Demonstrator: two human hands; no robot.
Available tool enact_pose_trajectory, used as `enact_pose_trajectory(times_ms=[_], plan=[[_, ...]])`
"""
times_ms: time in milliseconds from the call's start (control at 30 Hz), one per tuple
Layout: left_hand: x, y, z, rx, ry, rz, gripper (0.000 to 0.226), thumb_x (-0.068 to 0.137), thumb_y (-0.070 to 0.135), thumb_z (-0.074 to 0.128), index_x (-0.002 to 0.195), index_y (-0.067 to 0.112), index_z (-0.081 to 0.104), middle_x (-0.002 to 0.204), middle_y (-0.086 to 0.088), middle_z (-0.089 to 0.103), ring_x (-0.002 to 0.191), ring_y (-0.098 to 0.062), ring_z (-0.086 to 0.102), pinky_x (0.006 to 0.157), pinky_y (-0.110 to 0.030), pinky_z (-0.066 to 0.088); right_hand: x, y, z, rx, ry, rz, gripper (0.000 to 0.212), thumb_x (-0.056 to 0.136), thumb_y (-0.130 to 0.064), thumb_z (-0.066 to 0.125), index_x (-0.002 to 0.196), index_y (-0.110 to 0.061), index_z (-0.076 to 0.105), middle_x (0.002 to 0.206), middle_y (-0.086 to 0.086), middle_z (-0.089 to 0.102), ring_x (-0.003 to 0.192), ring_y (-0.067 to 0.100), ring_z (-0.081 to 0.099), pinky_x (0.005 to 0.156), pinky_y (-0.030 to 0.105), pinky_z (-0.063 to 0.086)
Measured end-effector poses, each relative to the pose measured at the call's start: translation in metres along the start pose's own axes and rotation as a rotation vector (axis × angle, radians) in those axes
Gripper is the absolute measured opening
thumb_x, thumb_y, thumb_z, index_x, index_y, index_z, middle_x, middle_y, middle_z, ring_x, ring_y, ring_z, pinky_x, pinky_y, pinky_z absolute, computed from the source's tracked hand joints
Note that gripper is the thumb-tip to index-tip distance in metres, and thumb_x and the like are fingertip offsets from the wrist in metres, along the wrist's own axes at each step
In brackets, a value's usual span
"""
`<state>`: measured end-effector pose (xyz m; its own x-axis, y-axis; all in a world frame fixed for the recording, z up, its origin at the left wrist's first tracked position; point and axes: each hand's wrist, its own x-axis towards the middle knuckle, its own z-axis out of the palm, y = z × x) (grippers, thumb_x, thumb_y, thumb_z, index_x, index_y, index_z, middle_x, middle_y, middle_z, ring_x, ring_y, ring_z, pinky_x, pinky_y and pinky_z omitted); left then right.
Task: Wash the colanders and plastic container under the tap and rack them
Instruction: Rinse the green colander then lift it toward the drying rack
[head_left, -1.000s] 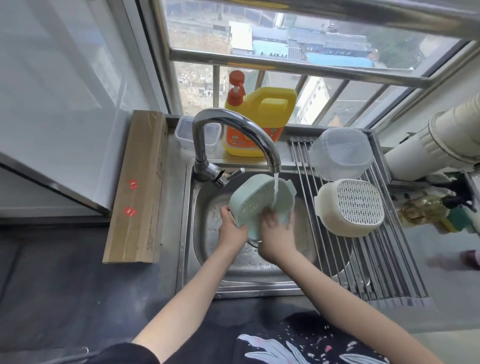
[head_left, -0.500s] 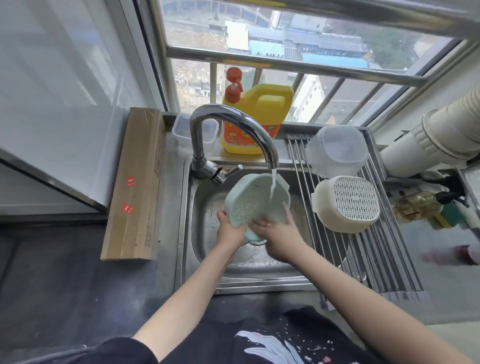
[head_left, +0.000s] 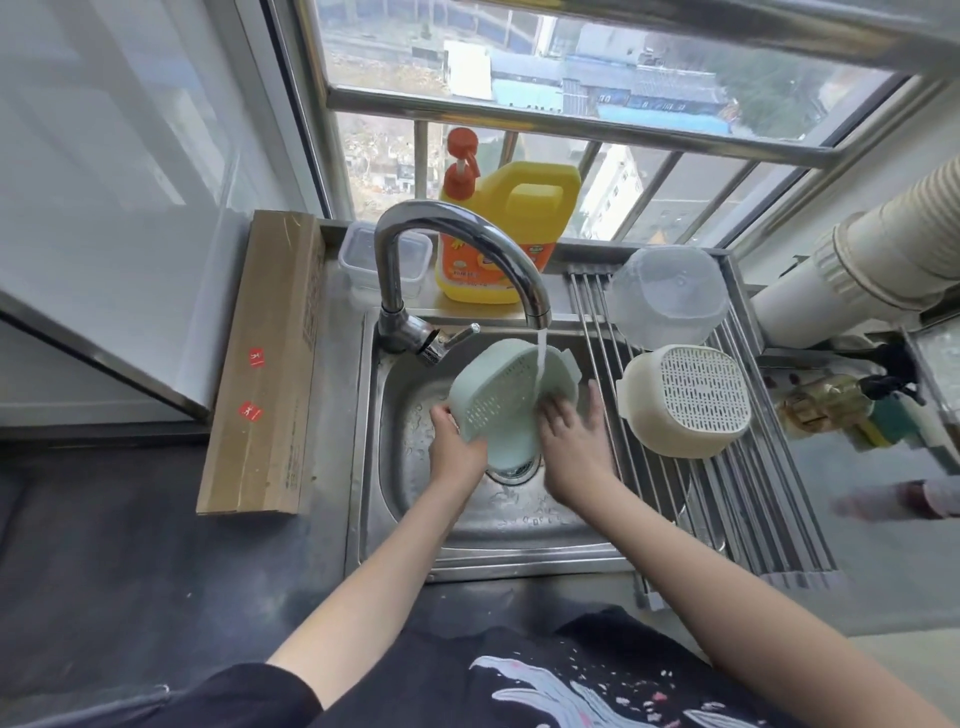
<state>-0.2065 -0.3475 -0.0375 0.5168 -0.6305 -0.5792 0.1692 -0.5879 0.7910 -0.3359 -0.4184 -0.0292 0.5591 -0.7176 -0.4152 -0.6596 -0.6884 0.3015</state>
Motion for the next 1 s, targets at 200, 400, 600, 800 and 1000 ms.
enact_pose_trajectory(times_ms=[200, 400, 600, 800, 1000], plan=[[-0.004, -0.009, 0.001, -0.008, 0.073, -0.04, 0.036, 0.085, 0.005, 0.052, 0.111, 0.022, 0.033, 0.102, -0.003, 0.057, 0.094, -0.028, 0.057, 0.08, -0.042, 0.053, -0.017, -0.007, 0.01, 0.221, -0.006, -0.207, 0.077, 0.082, -0.006, 0.045, 0.152, -0.023, 0.016, 0.158, -0.006, 0.019, 0.146, 0.007, 0.007, 0.105, 0.063, -0.022], [-0.007, 0.004, 0.0, 0.055, 0.113, 0.078, 0.034, 0.086, 0.007, 0.055, 0.115, 0.015, 0.038, 0.091, 0.004, 0.051, 0.079, -0.016, 0.051, 0.06, -0.024, 0.039, -0.013, -0.011, -0.001, 0.179, 0.027, 0.042, 0.072, 0.082, -0.009, 0.045, 0.15, -0.016, 0.022, 0.156, -0.002, 0.023, 0.147, 0.012, 0.005, 0.1, 0.066, -0.024], [-0.009, 0.0, 0.004, 0.016, 0.097, -0.006, 0.033, 0.086, 0.006, 0.053, 0.108, 0.019, 0.032, 0.098, -0.002, 0.055, 0.088, -0.025, 0.054, 0.078, -0.041, 0.052, -0.014, -0.005, 0.004, 0.145, 0.066, -0.11, 0.079, 0.079, -0.003, 0.047, 0.15, -0.026, 0.02, 0.157, -0.008, 0.023, 0.147, 0.014, 0.003, 0.1, 0.058, -0.033], [-0.006, 0.0, 0.006, -0.004, 0.078, 0.047, 0.036, 0.083, 0.014, 0.062, 0.108, 0.02, 0.037, 0.094, 0.0, 0.058, 0.088, -0.026, 0.057, 0.069, -0.032, 0.046, -0.009, -0.027, 0.009, 0.326, -0.009, -0.081, 0.082, 0.076, -0.009, 0.05, 0.151, -0.019, 0.019, 0.157, 0.002, 0.02, 0.147, 0.019, 0.011, 0.116, 0.046, -0.009], [-0.004, -0.009, 0.005, -0.12, 0.026, -0.066, 0.039, 0.083, 0.006, 0.057, 0.108, 0.023, 0.032, 0.088, 0.007, 0.052, 0.088, -0.025, 0.056, 0.08, -0.052, 0.055, -0.006, 0.006, -0.004, 0.087, 0.06, -0.089, 0.077, 0.083, -0.005, 0.047, 0.152, -0.023, 0.018, 0.156, -0.005, 0.025, 0.146, 0.008, 0.009, 0.103, 0.062, -0.025]])
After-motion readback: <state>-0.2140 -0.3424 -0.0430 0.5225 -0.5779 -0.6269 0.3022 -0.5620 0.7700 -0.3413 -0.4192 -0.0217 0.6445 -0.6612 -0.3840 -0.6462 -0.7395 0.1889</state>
